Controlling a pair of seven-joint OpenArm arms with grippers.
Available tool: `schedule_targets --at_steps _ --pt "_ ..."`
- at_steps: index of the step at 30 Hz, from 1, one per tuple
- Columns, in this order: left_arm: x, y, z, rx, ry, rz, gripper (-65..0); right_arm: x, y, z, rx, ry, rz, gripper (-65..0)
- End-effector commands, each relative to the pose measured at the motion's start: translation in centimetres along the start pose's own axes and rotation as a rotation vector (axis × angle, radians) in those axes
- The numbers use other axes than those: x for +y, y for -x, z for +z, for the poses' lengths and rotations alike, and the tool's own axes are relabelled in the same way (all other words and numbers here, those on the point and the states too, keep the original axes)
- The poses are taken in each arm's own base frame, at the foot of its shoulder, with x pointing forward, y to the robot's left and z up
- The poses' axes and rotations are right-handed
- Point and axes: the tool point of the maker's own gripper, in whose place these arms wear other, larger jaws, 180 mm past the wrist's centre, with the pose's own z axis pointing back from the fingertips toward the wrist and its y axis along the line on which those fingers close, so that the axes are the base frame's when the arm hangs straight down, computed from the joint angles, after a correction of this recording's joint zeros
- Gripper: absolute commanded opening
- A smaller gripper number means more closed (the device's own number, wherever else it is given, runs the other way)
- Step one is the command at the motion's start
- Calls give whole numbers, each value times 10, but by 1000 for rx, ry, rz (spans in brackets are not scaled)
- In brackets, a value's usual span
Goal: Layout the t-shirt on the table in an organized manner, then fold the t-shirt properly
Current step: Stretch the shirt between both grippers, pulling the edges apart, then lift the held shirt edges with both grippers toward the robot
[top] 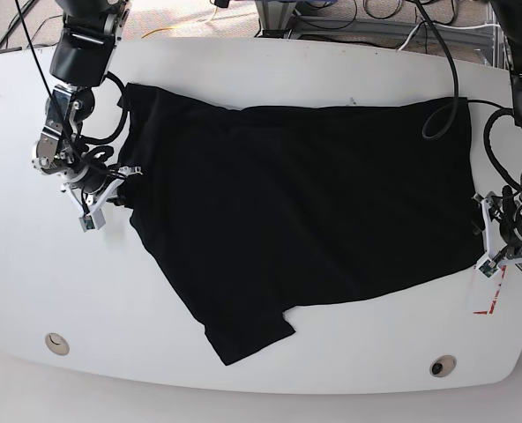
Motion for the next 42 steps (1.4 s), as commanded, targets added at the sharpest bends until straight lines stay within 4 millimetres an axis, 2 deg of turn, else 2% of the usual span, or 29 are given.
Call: schedule_targets --at_steps 1,7,11,15,20,23,31,35,42 --pt "16 -5 10 -20 -43 -6 -247 -22 14 10 58 64 -7 -650" --pt "4 6 6 1 -20 -12 -247 -48 31 29 74 120 -41 -650" --pt "-9 9 7 3 -7 -39 -247 -52 44 40 94 142 -17 -650" --pt "-26 7 11 -12 4 -81 -247 -57 50 60 78 185 -3 -650" --pt "-46 7 19 -6 16 -132 -247 -56 59 76 67 220 4 -650" --pt "-60 -4 24 -28 20 -142 -247 -57 62 86 62 237 11 -650" --pt "-73 2 38 -41 4 -97 -244 -49 64 89 65 239 28 -640" --pt "-84 8 43 -52 9 -69 -243 -46 57 94 71 248 50 -555" --pt "-115 31 54 -38 38 -24 -242 -41 32 109 28 277 113 -323"
